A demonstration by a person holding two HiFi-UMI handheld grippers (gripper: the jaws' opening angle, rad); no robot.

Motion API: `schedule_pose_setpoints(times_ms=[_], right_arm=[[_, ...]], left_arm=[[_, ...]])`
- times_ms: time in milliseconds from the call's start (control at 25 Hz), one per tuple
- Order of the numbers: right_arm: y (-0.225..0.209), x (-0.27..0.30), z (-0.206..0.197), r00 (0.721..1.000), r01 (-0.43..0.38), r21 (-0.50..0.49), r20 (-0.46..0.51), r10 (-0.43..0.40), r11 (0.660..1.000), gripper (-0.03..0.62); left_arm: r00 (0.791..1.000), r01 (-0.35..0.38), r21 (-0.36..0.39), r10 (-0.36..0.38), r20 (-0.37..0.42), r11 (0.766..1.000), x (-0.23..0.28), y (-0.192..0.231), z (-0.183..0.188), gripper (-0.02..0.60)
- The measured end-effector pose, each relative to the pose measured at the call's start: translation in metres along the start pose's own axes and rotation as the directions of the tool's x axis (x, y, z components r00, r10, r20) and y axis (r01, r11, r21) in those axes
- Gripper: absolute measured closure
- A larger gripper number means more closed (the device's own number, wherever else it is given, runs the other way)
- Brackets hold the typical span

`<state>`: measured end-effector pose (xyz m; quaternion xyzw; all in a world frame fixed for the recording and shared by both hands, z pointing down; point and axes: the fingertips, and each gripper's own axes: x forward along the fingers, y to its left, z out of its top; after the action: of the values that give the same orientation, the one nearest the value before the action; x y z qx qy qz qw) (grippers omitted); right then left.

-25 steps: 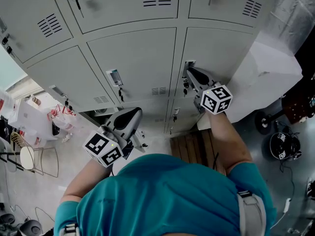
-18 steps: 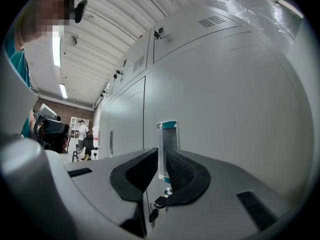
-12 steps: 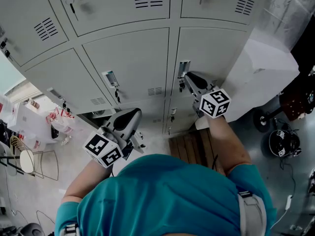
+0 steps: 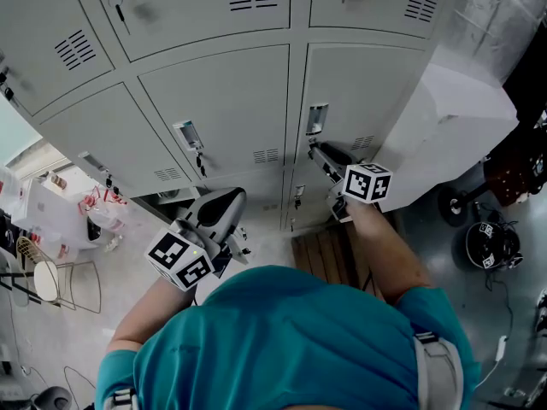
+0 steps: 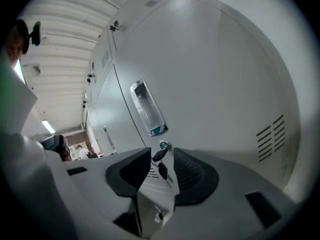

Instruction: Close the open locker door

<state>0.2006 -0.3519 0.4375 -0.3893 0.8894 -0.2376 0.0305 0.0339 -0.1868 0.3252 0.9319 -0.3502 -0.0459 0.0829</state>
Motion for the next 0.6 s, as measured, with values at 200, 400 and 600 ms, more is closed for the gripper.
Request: schedule_pose_setpoints(times_ms=[200,400,600], right_arm=[[0.0,0.01,-0.008,1.0,-0.021,0.122,0.006,0.02,0.992,0.521],[-0.005,0.017,-0.008,1.0,0.022,0.126,0.002,-0.023,0.992,0.553],[-0.004,0.022,-0.006,0.995,0.099,-0.018,-0.024,-0.1,0.995,0.56]], left_arm=[[1.0,-0.001,0.0,0.001,-0.001,1.0,0.0,-0.001,-0.001,0.578],[1.0,-0.007,-0.002,0.007,-0.002,1.0,-0.003,0.0,-0.001,0.578],[1.0,-0.014,0.003,0.014,-0.002,1.0,-0.006,0.002,-0.001,0.578]])
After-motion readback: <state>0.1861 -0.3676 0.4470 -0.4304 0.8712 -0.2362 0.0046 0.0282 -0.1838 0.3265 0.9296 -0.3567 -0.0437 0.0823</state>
